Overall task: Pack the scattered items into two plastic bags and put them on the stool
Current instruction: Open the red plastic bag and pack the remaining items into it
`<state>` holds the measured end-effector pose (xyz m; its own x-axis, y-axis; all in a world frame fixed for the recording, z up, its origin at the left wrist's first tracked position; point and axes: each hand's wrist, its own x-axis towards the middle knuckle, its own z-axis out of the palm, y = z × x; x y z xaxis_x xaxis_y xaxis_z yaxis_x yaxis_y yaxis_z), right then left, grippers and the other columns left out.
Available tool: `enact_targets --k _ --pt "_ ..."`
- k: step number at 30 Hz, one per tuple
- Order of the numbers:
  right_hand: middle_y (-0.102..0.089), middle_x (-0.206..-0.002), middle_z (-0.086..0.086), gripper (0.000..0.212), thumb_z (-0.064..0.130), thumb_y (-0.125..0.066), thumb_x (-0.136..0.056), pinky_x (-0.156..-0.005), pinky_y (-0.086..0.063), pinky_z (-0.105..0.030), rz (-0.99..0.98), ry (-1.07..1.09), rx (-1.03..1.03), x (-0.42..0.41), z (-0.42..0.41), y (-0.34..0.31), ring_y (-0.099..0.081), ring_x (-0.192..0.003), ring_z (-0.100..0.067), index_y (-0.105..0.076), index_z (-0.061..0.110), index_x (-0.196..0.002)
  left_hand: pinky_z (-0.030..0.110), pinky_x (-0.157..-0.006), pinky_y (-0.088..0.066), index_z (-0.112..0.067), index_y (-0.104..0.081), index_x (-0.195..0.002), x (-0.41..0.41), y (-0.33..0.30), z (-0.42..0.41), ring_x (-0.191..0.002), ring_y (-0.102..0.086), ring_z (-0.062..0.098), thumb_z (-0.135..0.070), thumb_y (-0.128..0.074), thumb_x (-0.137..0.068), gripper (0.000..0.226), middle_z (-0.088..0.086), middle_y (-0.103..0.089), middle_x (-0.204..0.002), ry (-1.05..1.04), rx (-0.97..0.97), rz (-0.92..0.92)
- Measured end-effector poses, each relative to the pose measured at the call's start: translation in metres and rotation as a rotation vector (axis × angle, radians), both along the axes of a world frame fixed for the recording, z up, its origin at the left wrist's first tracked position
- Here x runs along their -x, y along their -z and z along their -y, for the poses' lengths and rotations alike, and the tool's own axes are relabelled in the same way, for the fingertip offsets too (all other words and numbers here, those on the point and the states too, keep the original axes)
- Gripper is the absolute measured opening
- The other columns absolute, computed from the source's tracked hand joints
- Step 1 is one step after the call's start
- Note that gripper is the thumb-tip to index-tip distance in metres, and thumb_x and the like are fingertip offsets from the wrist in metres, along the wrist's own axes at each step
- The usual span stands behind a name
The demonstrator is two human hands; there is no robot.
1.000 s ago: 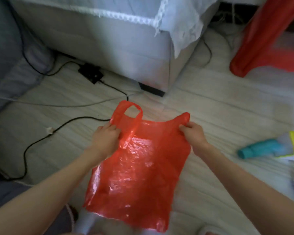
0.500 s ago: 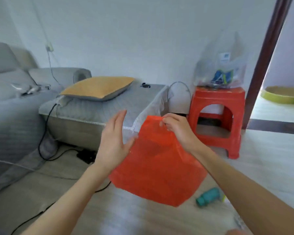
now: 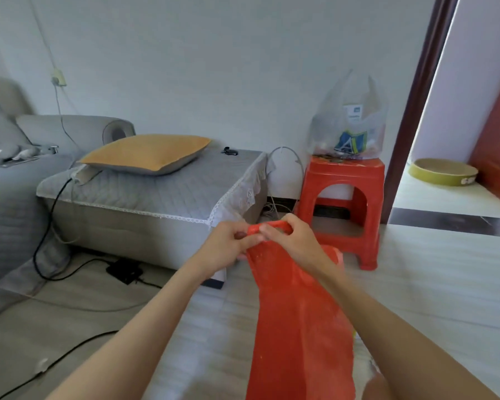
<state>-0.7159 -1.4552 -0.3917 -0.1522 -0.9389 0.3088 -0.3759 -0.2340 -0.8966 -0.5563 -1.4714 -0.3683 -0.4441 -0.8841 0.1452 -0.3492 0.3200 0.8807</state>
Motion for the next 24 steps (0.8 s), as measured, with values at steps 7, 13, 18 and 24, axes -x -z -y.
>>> enact_targets --k 7,13,18,24 --pt "-0.056 -0.084 0.0 0.012 0.016 -0.07 -0.077 -0.063 -0.031 -0.02 -0.341 0.09 -0.184 0.026 0.054 0.046 -0.051 -0.081 -0.016 -0.062 0.016 -0.086 0.032 -0.068 -0.054 -0.007 -0.066 -0.079 -0.012 0.039 0.052 -0.068 -0.06 0.019 -0.024 -0.052 -0.093 0.026 0.002 -0.065 -0.065 -0.218 -0.264 -0.34" --pt "-0.067 -0.087 -0.004 0.01 0.016 -0.068 -0.078 -0.07 -0.044 -0.024 -0.074 0.271 -0.359 0.045 0.073 0.064 -0.059 -0.079 -0.015 -0.071 0.018 -0.087 0.03 -0.068 -0.052 -0.01 -0.063 -0.083 -0.019 0.046 0.092 -0.061 -0.063 0.013 -0.025 -0.044 -0.096 0.027 0.004 -0.067 -0.07 -0.355 -0.592 -0.685" --pt "-0.063 -0.067 0.0 0.008 0.01 -0.067 -0.081 -0.056 -0.044 -0.021 0.257 -0.04 -0.623 0.051 0.06 0.047 -0.055 -0.058 -0.009 -0.068 0.016 -0.076 0.024 -0.056 -0.045 -0.02 -0.063 -0.073 -0.045 0.061 0.092 -0.048 -0.054 0.007 -0.029 -0.047 -0.095 0.029 -0.003 -0.054 -0.066 -0.482 -0.622 -0.518" --pt "-0.071 -0.066 -0.004 0.021 0.011 -0.053 -0.074 -0.056 -0.056 -0.024 0.721 -0.374 -0.716 0.06 0.049 0.036 -0.068 -0.057 -0.013 -0.067 0.006 -0.09 0.014 -0.037 -0.034 -0.012 -0.068 -0.08 -0.077 0.074 0.08 -0.03 -0.037 0.006 -0.027 -0.053 -0.092 0.024 -0.008 -0.039 -0.036 -0.517 -0.563 -0.407"
